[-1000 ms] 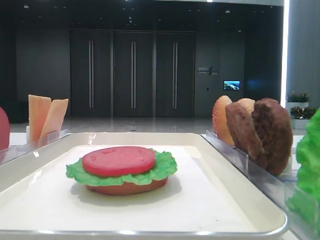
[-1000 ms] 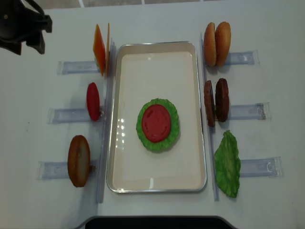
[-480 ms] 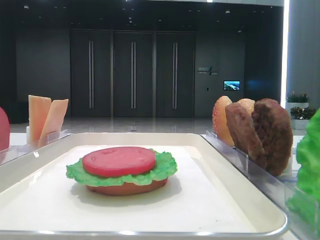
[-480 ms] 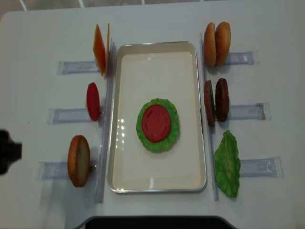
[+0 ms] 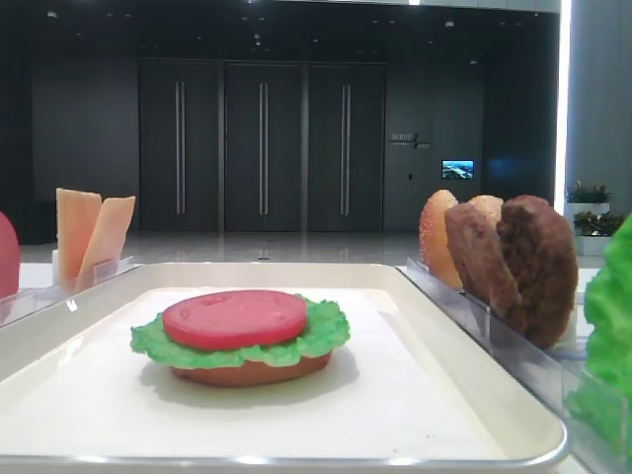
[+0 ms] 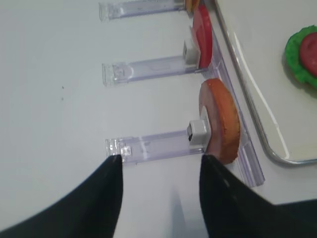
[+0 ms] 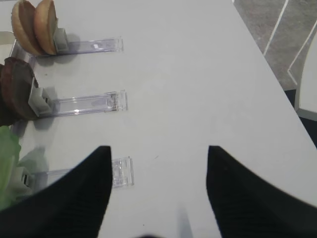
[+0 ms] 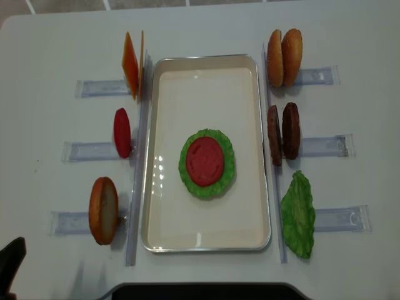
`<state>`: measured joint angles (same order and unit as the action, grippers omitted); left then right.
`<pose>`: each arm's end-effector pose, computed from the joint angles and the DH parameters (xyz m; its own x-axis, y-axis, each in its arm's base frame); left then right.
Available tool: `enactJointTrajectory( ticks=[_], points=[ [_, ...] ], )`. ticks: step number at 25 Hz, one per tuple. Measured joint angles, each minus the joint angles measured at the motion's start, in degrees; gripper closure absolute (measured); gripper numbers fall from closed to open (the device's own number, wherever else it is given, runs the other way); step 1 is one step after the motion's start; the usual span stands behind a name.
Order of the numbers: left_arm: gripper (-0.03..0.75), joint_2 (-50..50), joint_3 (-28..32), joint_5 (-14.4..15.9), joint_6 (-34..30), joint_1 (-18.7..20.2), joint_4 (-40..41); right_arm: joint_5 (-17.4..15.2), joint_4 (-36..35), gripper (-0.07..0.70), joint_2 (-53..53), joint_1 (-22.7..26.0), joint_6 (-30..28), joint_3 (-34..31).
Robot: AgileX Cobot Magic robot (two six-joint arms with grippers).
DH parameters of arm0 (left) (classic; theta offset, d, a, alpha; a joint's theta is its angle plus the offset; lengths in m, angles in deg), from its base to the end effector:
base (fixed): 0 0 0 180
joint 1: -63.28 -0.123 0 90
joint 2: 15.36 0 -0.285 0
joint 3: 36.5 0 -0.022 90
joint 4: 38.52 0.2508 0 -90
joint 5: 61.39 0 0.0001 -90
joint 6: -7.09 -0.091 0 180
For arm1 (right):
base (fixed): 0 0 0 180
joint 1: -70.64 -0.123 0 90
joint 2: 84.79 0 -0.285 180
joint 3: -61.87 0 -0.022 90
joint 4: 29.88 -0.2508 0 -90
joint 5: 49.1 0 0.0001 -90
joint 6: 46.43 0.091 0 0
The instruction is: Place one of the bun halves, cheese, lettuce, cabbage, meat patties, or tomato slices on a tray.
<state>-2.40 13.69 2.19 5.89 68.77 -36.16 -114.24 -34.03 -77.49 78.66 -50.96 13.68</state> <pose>0.0092 0.0025 0.2654 -0.5920 0.0963 -0.8002 0.0895 0.9945 0.0535 -0.0094 0.0074 0.2732 -0.5071 0.0225 -0.8616 0.0587 0.9982 -0.0084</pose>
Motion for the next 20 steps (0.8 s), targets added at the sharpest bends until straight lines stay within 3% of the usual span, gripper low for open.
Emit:
enactJointTrajectory(
  ticks=[6, 20],
  points=[
    [0.337, -6.04, 0.0, 0.0, -0.38, 0.0, -0.35, 0.0, 0.0, 0.23, 0.0, 0.0, 0.0, 0.0],
    [0.356, -6.03, 0.0, 0.06, -0.07, 0.0, -0.44, 0.0, -0.02, 0.23, 0.0, 0.0, 0.0, 0.0]
  ],
)
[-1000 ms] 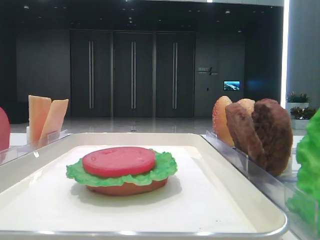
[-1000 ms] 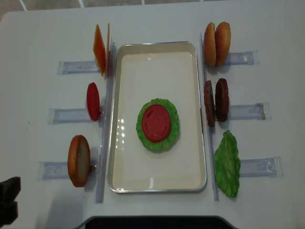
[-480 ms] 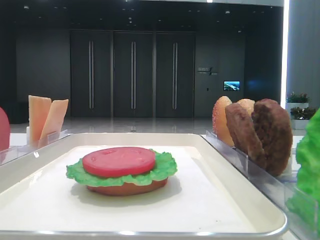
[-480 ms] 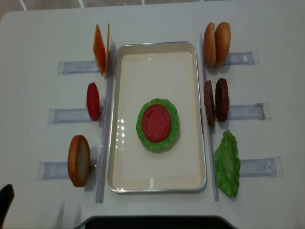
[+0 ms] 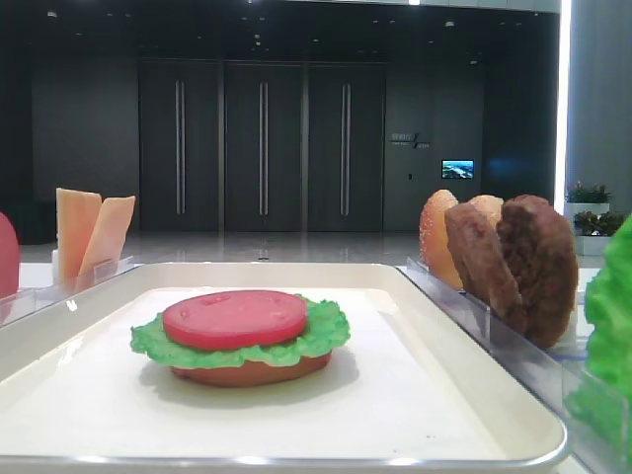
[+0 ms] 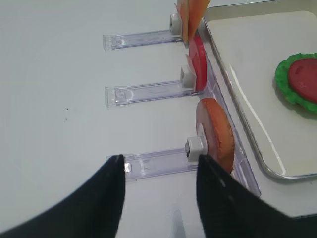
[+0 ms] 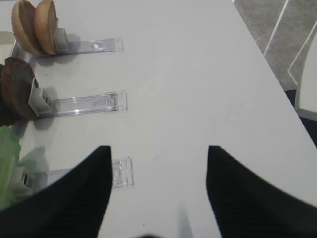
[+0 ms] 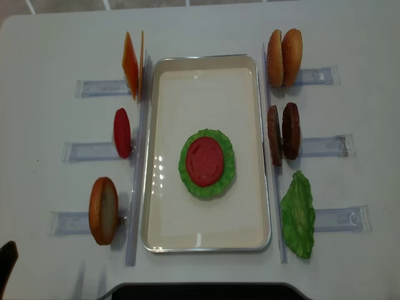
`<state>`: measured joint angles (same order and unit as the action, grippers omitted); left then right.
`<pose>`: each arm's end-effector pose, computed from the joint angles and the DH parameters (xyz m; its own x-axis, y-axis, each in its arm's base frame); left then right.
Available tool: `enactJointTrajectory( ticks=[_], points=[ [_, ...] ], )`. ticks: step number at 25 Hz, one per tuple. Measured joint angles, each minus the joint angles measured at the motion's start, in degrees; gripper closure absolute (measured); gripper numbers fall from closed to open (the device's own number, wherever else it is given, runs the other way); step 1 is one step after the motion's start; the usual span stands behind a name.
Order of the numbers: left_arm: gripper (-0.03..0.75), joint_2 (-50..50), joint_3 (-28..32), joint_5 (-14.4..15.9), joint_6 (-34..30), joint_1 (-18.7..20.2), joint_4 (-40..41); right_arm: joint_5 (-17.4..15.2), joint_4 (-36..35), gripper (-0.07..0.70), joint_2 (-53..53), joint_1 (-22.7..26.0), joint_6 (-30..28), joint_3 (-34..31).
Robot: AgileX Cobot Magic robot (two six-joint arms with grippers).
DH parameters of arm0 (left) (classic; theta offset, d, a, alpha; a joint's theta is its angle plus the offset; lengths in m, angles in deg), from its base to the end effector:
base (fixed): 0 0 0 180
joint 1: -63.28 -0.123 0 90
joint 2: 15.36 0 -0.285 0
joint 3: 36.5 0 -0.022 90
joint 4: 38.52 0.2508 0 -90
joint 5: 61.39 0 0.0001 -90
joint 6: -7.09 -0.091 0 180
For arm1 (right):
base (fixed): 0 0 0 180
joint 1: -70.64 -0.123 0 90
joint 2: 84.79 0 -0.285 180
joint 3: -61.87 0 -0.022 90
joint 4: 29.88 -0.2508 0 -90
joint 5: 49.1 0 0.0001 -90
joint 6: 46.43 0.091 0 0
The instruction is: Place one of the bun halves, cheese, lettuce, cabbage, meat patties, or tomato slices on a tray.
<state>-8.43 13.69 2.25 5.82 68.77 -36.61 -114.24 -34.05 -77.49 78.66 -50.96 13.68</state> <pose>-0.0058 0.0033 0.2654 -0.5060 0.0857 -0.8583 0.0888 0.9949 0.0470 -0.0094 0.0074 0.2732 -0.5071 0.0227 -0.8616 0.0585 0.9983 -0.0082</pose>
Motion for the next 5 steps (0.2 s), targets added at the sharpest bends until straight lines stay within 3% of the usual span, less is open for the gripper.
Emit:
enactJointTrajectory(
  ticks=[5],
  points=[
    [0.376, 0.0, 0.0, 0.0, 0.0, 0.0, 0.0, 0.0, 0.0, 0.23, 0.0, 0.0, 0.0, 0.0]
  ],
)
